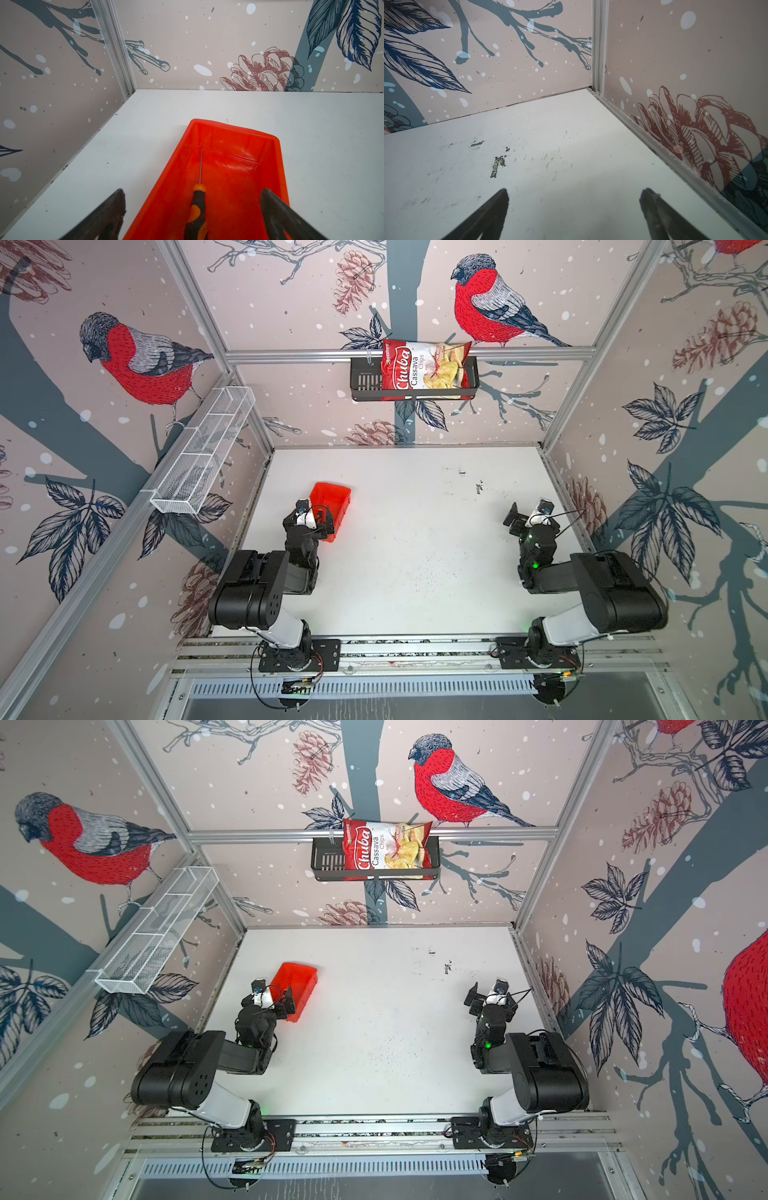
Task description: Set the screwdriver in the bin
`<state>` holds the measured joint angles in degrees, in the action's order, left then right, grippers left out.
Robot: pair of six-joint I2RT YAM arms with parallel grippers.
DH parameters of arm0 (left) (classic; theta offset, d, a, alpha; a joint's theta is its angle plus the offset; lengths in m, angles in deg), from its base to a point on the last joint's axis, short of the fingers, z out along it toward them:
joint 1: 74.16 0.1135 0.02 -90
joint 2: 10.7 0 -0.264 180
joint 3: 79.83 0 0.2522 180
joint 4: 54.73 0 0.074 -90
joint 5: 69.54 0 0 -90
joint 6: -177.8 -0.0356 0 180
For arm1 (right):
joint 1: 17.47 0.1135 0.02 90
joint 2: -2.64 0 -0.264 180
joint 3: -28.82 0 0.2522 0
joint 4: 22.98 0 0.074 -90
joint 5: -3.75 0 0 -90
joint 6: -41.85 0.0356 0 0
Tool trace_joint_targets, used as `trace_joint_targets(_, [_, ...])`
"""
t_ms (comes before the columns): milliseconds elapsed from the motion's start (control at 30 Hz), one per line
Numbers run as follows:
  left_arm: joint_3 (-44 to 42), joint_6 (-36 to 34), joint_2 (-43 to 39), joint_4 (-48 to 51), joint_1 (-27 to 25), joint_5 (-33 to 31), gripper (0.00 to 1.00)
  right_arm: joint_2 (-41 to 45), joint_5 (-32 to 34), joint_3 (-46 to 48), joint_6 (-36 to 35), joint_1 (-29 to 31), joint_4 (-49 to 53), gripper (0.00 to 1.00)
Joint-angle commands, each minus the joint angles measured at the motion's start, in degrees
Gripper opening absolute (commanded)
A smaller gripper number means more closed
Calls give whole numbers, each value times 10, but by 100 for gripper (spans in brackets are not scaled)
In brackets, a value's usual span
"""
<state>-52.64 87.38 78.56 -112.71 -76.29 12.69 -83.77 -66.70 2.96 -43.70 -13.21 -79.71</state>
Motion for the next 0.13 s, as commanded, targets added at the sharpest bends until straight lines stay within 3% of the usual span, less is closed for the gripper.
trace_joint_targets(0, [1, 2, 1, -30, -1, -6, 99, 2, -1, -3, 4, 1, -5, 100])
trace_joint_targets(100, [0, 2, 0, -31, -1, -7, 99, 2, -1, -3, 4, 1, -6, 100])
